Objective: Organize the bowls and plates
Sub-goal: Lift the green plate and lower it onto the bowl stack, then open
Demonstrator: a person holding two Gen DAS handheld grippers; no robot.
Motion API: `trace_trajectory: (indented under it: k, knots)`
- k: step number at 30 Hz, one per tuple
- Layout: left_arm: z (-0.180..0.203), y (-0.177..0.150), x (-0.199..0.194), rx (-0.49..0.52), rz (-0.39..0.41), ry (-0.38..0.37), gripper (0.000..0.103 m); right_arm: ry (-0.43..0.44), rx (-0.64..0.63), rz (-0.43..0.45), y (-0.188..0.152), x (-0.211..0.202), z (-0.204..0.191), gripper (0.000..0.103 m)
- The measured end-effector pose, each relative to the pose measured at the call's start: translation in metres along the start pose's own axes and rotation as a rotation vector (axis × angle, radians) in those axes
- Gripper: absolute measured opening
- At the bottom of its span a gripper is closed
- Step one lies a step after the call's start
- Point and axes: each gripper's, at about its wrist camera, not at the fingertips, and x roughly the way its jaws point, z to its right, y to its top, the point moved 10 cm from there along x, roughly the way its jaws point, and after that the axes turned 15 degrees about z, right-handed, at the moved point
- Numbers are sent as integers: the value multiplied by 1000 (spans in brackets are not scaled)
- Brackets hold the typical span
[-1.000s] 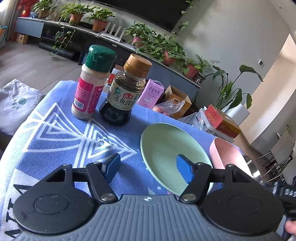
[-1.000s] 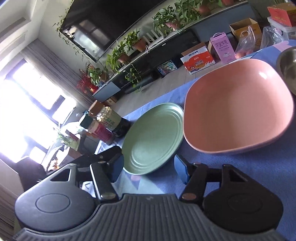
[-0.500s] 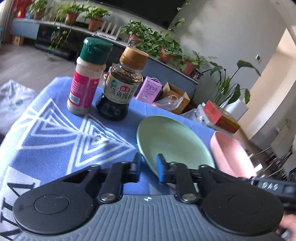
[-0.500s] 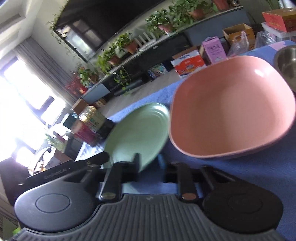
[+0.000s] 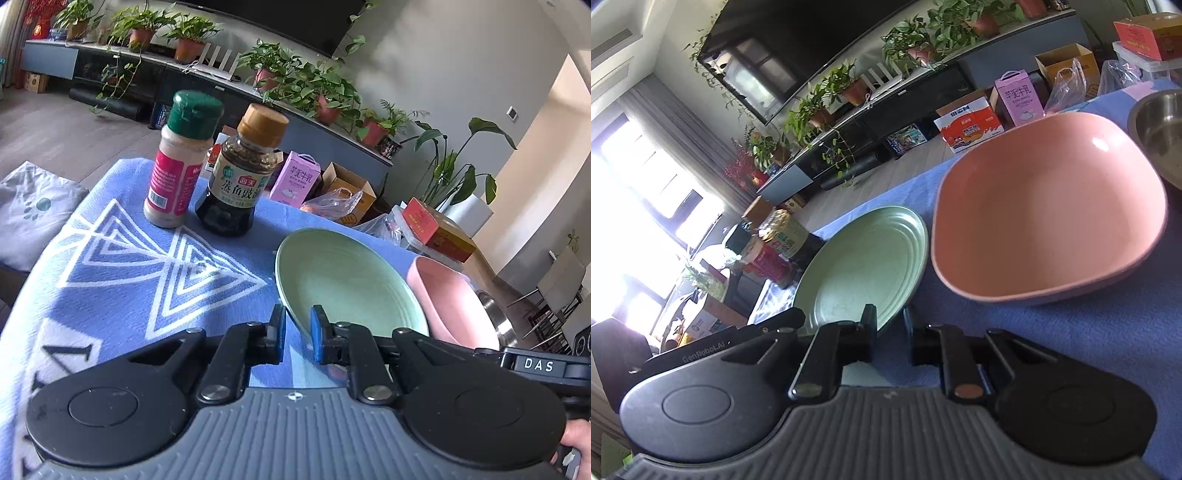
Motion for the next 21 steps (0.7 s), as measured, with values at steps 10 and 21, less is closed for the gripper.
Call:
trace_trajectory:
  k: [10, 21]
  knots:
    - [11, -6, -66, 7, 25, -32, 14, 53, -75, -25, -8, -41, -28, 25]
    - [30, -34, -106, 28, 6, -87, 15, 81, -80, -10, -30, -86, -37, 25]
